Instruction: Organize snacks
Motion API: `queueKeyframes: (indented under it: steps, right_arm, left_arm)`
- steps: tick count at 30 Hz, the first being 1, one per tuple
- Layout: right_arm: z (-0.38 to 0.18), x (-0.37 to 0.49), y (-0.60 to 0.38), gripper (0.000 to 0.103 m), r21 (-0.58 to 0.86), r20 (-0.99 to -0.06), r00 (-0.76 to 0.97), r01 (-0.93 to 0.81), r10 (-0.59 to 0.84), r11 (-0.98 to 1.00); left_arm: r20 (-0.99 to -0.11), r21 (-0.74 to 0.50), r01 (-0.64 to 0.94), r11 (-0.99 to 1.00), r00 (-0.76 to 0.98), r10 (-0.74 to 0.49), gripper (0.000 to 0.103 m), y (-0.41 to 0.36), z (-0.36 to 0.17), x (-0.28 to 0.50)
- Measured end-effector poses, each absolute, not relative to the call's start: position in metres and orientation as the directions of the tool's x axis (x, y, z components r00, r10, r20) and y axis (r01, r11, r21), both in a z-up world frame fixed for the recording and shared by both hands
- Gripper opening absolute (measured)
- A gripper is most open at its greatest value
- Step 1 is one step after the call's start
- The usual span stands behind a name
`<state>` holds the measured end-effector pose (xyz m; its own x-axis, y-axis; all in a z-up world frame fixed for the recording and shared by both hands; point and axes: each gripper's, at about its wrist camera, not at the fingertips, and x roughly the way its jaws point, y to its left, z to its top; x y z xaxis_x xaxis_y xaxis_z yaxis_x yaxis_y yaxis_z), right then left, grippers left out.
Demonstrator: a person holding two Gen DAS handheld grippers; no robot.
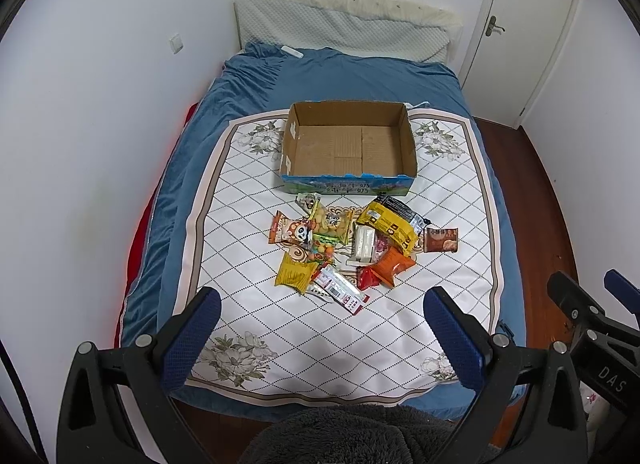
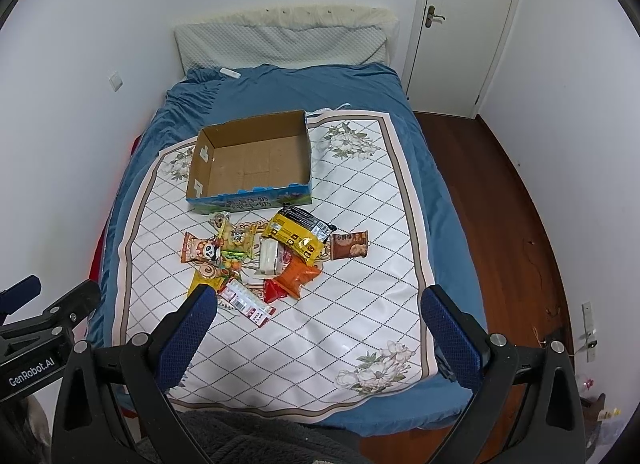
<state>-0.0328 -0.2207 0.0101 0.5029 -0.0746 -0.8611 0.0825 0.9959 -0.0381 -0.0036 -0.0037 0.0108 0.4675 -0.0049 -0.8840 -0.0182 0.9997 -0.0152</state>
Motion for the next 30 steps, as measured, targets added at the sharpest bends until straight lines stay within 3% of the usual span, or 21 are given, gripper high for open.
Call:
queueKeyframes:
  steps: [30]
  right_arm:
    - [0.0163,-0.0366,-0.2180,0.103,-0.026,-0.854,0.516,0.080,-0.063,0.996]
  left_arm:
    - [-0.878,-0.017,-0.020,1.000,0.479,-0.005,0.103,-0.0031,0.0175,-0.0056]
